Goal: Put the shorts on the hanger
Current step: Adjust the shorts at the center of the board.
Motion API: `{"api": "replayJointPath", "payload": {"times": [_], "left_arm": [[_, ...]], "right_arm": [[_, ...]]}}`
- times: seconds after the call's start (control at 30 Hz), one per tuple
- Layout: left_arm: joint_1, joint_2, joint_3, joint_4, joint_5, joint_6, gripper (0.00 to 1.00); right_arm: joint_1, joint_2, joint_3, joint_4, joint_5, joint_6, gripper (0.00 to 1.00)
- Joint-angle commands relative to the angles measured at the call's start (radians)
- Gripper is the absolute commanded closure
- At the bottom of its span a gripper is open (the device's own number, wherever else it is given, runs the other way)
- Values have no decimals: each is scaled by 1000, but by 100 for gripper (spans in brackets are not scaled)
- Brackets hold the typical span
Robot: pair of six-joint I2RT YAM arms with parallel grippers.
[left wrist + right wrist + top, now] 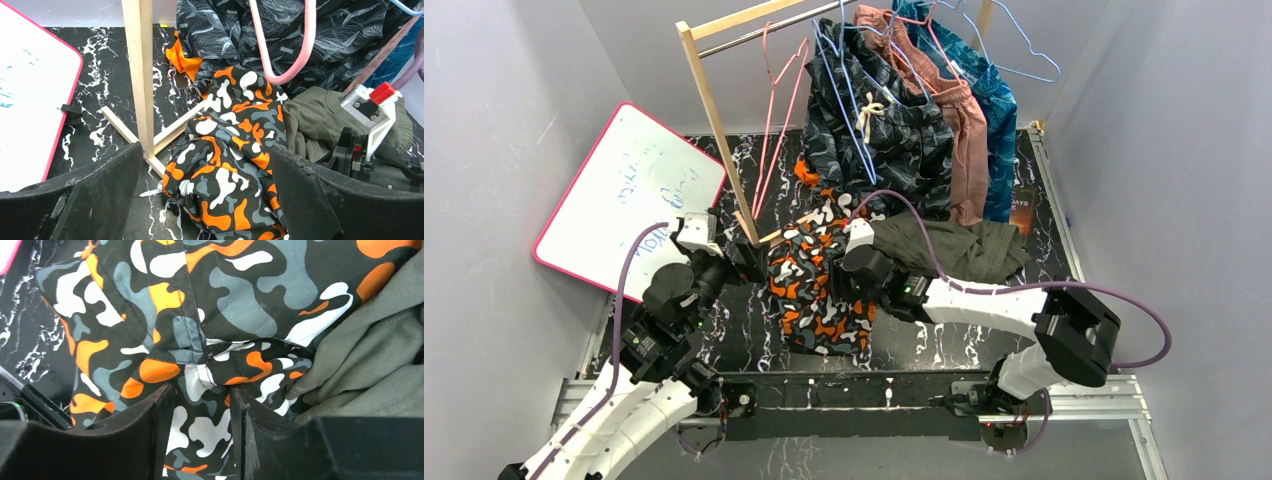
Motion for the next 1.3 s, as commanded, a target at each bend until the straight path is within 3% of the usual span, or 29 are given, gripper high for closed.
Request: {"api": "replayJointPath", "payload": {"times": [0.0,0.13,0.37,0.57,0.6,0.7,0.77,1.0,1.17,1.27], "left_arm": [[-2,-4,-1,18,3,7,2],[-2,-6,-3,21,-1,7,2],[-1,-3,-4,24,8,5,2],[-2,1,-3,24,9,4,2],[-2,4,-4,24,8,3,2],[-2,13,-3,21,5,4,2],[-2,18,-3,19,4,4,2],[-2,12,3,8,-34,4,2],[-2,-2,1,4,-56,5,2],[-2,-9,1,-1,-79,1,2]], "right_arm": [[1,7,45,49,27,28,57],[1,-56,37,-7,78,27,100],[0,-363,4,-220,221,-12,100],[0,-501,-93,-402,269,66,100],[0,-509,-113,-402,254,73,97],[0,-510,-108,-427,229,79,50],[-1,-515,-49,-432,219,43,33],[-1,-484,249,-372,255,-156,28],[-8,-369,407,-209,422,-353,27],[-128,-260,504,-185,304,-370,28]]}}
